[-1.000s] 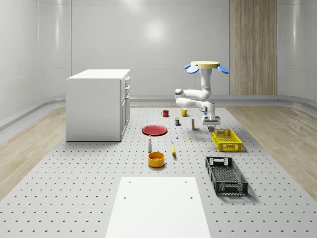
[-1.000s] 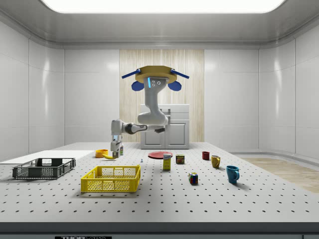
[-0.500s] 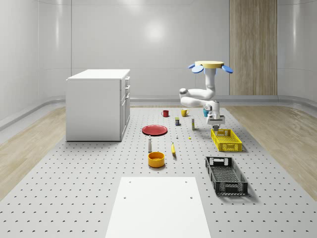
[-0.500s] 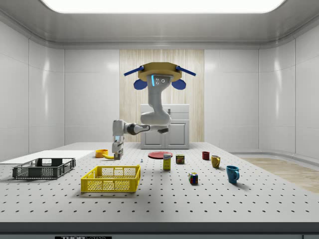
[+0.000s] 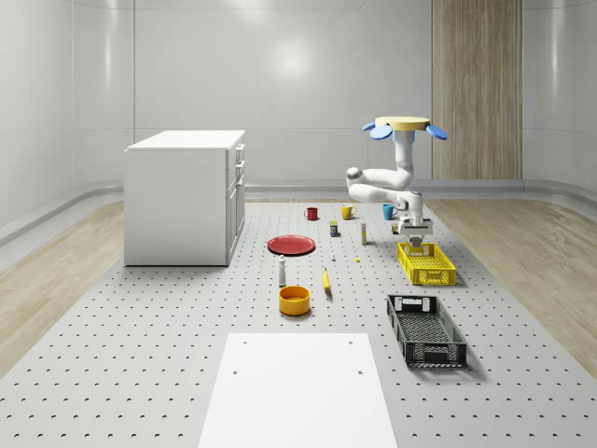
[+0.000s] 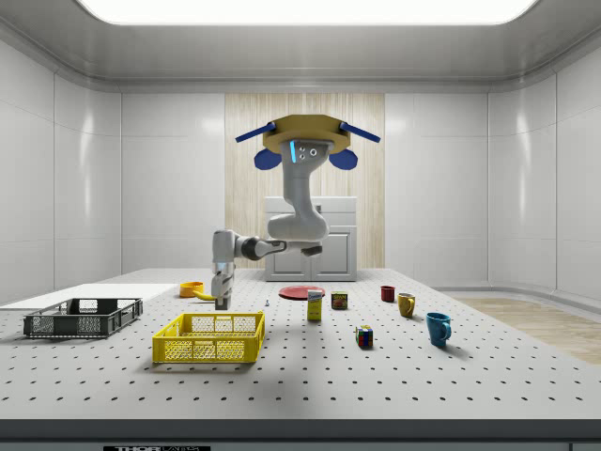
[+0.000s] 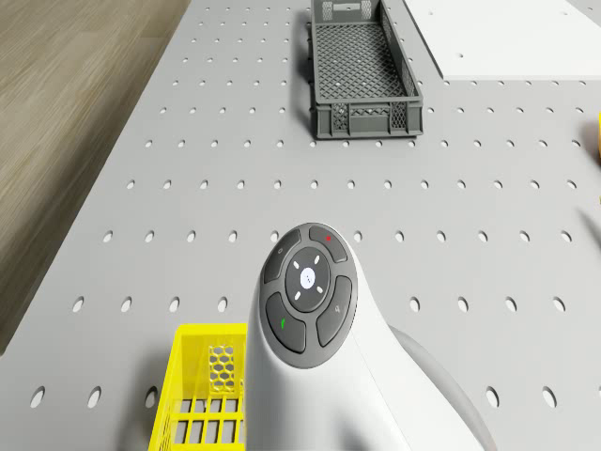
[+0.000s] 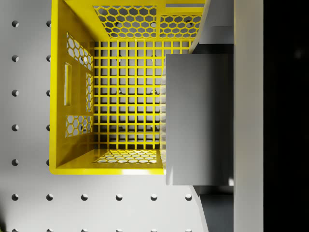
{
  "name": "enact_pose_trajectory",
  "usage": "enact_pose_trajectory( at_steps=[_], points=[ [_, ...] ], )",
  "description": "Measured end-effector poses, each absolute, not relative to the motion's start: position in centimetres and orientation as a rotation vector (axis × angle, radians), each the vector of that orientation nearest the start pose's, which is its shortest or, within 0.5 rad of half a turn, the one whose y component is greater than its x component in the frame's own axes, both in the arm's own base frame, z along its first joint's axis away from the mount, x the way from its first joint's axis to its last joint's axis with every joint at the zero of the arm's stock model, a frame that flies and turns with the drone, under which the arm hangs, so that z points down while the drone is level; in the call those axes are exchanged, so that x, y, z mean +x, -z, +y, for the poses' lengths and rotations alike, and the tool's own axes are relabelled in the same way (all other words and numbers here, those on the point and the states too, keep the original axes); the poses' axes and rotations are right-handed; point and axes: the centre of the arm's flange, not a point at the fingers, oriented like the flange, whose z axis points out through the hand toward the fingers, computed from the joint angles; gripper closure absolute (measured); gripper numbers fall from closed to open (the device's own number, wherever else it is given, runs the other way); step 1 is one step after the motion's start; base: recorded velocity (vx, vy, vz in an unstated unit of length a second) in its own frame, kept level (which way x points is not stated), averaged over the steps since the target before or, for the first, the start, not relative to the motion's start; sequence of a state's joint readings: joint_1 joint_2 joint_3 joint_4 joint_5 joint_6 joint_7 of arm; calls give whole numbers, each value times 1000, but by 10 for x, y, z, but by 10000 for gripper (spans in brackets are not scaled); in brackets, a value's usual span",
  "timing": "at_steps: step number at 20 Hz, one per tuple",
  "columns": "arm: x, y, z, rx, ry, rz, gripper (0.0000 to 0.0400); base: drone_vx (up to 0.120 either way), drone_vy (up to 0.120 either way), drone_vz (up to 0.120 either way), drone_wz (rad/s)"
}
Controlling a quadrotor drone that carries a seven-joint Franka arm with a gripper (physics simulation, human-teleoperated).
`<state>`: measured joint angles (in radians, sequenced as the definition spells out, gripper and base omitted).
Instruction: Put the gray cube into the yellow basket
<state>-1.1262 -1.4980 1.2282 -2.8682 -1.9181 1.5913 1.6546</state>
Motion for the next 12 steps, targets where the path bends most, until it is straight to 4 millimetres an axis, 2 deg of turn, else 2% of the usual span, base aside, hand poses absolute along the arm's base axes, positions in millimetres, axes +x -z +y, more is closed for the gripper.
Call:
enact_pose_trajectory(
  at_steps=[1,7,12],
  points=[
    [299,-527,6,1,-786,-2,150,0,120,-40,0],
    [299,-527,6,1,-786,-2,150,0,120,-120,0],
    [299,-536,6,1,-786,-2,150,0,0,-8,0]
  ],
)
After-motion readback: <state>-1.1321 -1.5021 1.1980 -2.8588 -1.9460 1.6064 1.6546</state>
